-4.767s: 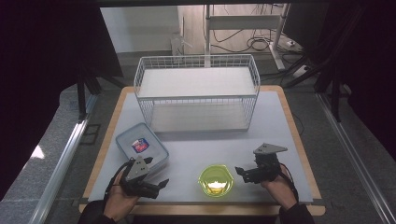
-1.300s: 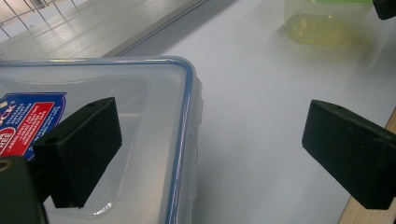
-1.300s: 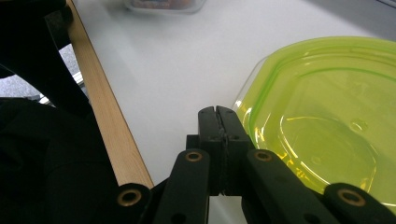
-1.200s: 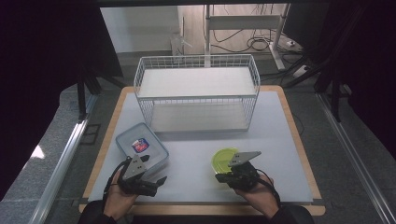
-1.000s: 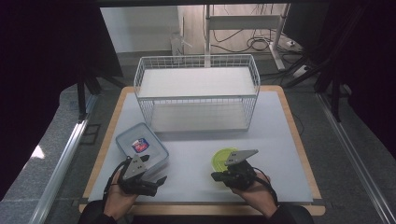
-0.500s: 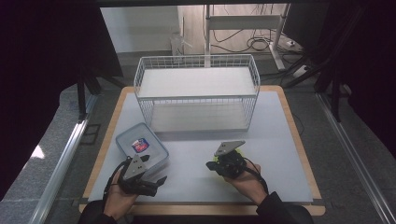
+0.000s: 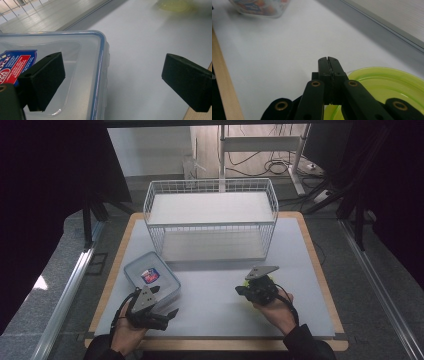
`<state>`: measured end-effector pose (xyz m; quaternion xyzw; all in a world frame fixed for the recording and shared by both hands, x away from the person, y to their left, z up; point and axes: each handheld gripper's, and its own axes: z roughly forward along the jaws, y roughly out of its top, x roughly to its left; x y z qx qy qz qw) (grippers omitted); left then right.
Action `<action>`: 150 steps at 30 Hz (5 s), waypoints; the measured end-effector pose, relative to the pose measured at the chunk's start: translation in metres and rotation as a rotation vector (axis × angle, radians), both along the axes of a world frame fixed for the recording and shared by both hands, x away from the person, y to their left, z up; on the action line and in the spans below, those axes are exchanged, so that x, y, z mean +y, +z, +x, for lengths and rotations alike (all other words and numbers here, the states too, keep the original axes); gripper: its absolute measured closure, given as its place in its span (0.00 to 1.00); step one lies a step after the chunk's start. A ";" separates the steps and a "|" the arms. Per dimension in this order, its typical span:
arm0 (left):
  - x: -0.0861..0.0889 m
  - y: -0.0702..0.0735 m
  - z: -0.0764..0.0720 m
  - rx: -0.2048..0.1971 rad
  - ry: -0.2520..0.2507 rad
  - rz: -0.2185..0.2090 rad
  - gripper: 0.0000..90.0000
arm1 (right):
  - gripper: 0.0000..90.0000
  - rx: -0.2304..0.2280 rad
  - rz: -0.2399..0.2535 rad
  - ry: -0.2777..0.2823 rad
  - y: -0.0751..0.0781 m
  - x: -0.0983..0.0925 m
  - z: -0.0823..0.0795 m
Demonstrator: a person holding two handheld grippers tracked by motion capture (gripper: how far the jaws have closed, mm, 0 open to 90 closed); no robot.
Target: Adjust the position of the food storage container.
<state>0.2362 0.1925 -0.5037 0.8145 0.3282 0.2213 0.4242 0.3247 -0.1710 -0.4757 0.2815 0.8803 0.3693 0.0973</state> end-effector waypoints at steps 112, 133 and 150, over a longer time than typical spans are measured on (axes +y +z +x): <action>0.131 -0.006 0.098 0.208 0.409 -0.126 1.00 | 0.75 0.052 0.025 0.042 -0.015 0.011 -0.026; 0.075 -0.001 0.079 0.258 0.283 -0.126 1.00 | 0.96 0.146 0.072 0.190 -0.030 0.051 -0.051; 0.042 0.001 0.074 0.290 0.168 -0.133 1.00 | 1.00 0.134 0.063 0.089 -0.031 0.035 -0.035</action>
